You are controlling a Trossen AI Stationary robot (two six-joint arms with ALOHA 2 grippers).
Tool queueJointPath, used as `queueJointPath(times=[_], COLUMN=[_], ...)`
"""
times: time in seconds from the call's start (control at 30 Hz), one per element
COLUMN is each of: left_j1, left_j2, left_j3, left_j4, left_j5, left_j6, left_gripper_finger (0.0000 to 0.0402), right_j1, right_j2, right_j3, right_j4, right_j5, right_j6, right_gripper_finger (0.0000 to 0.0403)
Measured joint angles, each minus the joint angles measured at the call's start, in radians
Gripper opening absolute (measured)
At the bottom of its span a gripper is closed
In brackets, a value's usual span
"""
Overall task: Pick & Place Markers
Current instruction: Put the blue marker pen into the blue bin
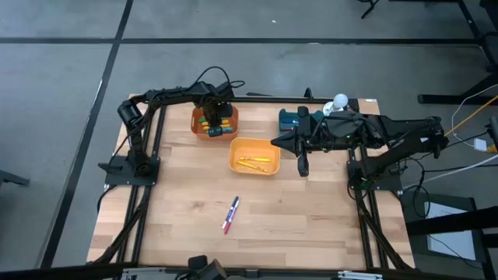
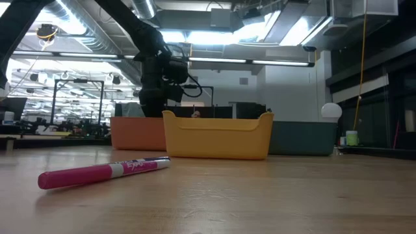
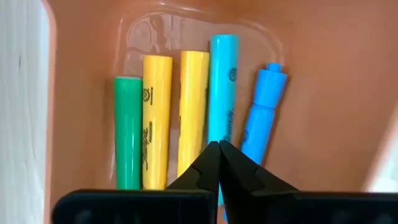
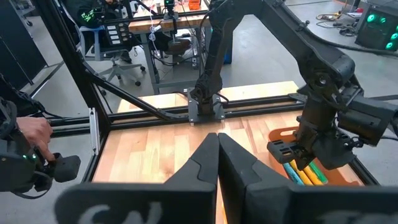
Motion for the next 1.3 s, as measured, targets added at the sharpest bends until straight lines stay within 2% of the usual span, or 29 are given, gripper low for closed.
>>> queueJointPath(times=[0.47,0.7,0.93,1.3], left_j1=[-0.008,-0.054,-0.144,-0.358], left_j2=[-0.190,-0.299,-0.388,-0.482], left_j3=[0.001,0.001,0.001,0.001], left_j4=[-0.041,-0.041,-0.041,-0.030], left_j5=[-0.003,-0.005,-0.006,-0.026], left_j6=[-0.078,-0.133,-0.226,-0.418], left_gripper_finger=[0.0002,0.0002,0.0002,0.0001], right_j1=[0.000,0.000,0.000,0.000], right_j2=[0.000,0.000,0.000,-0.018], right_j3=[0.000,0.000,0.000,0.000], right_j4=[0.001,0.001,-0.026,-0.139], right_j5=[-0.025,-0.049,-0.054,-0.066], right_j6=[-0.021,-0.023,-0.023,-0.024], right_gripper_finger=[0.0005,0.0005,0.0005,0.0002])
